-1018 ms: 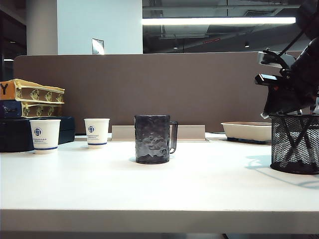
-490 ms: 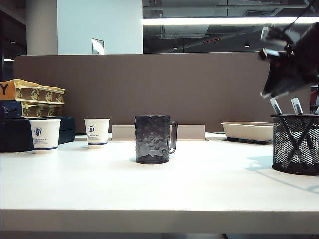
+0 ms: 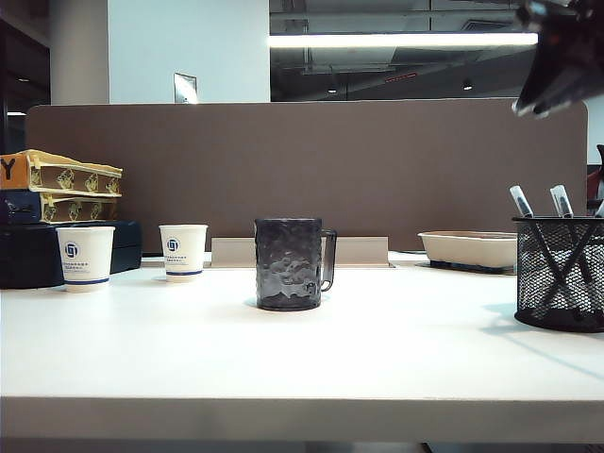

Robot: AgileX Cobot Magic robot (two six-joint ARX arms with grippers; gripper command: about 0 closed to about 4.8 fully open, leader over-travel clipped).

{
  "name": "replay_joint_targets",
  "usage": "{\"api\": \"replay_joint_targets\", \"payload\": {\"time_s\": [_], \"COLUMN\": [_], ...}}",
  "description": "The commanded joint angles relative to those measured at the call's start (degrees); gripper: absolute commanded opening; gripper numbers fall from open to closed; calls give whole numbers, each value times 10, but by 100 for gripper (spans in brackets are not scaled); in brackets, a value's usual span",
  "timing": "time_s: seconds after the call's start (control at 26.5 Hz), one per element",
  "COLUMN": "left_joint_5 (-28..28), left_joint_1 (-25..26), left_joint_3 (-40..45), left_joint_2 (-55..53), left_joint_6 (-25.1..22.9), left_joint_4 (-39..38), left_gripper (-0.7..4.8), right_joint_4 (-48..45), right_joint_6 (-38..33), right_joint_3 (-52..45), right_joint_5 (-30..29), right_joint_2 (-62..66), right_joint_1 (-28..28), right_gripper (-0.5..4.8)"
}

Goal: Pick up one pen and put it in the pen container.

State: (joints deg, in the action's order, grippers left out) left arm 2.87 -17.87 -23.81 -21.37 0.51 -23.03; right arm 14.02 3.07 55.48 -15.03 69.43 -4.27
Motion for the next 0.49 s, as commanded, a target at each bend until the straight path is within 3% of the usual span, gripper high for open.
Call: {"api": "replay_joint_targets", "payload": {"time_s": [0.04,0.49], "left_joint_5": [-8,-7], "left_joint_1": [0,0], "left_joint_3": [-2,-2], "left_joint_2": [25,60], "left_joint_6": [6,7], "left_joint_4": [1,-2], "left_gripper": [48,48], "right_joint_4": [13,80], "right_joint_6": [0,0], "right_joint_3": [2,1], "right_joint_5": [0,16], "right_joint_2": [-26,-121], "right_joint_1": [0,0], "right_gripper": [108,108]}}
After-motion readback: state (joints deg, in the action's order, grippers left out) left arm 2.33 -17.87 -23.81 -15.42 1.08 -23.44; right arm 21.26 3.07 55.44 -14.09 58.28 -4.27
